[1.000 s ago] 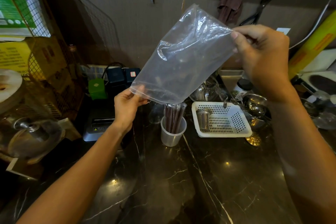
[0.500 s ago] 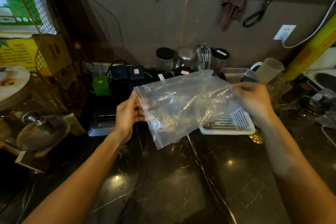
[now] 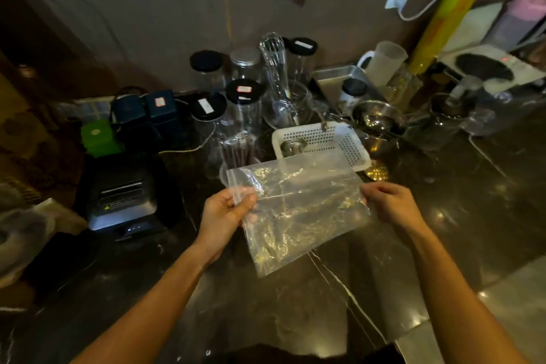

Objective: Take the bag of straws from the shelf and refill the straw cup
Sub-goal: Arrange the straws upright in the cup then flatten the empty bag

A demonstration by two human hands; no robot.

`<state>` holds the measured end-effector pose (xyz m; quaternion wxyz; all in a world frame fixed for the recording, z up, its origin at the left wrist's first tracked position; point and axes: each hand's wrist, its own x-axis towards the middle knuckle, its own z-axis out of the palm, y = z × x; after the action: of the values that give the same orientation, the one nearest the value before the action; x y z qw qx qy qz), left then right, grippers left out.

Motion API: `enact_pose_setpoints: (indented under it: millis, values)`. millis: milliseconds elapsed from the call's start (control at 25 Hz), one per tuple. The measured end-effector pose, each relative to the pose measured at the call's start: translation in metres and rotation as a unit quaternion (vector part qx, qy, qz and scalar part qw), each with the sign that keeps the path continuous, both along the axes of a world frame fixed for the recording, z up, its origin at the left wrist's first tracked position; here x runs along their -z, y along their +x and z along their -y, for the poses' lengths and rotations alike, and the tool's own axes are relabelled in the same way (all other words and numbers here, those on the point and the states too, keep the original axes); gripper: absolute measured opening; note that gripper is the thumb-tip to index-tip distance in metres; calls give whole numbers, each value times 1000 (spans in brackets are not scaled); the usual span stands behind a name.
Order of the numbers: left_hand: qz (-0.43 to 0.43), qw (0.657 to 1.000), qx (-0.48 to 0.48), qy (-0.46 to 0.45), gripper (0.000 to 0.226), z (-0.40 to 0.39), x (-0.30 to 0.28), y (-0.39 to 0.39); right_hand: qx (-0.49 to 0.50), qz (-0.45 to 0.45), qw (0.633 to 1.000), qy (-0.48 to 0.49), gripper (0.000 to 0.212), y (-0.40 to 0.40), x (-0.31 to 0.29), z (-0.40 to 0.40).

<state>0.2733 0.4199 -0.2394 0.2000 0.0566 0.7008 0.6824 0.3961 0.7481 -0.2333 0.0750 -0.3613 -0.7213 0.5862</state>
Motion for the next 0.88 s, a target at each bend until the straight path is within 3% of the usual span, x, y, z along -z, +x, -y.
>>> enact_pose_setpoints:
  millis: [160, 320, 480, 680, 880]
  values:
    - [45, 997, 55, -11, 25, -48, 19, 15, 67, 30, 997, -19, 15, 48, 30, -30]
    - [149, 983, 99, -50, 29, -90, 43, 32, 138, 96, 986, -2, 13, 81, 57, -52]
    - [209, 969, 95, -88, 42, -121, 68, 37, 165, 132, 977, 19, 17, 98, 76, -68]
    - [193, 959, 166, -122, 39, -139, 73, 38, 174, 187, 962, 96, 18, 93, 90, -86]
    - [196, 942, 201, -184, 69, -132, 77, 27, 174, 235, 947, 133, 16, 77, 91, -93]
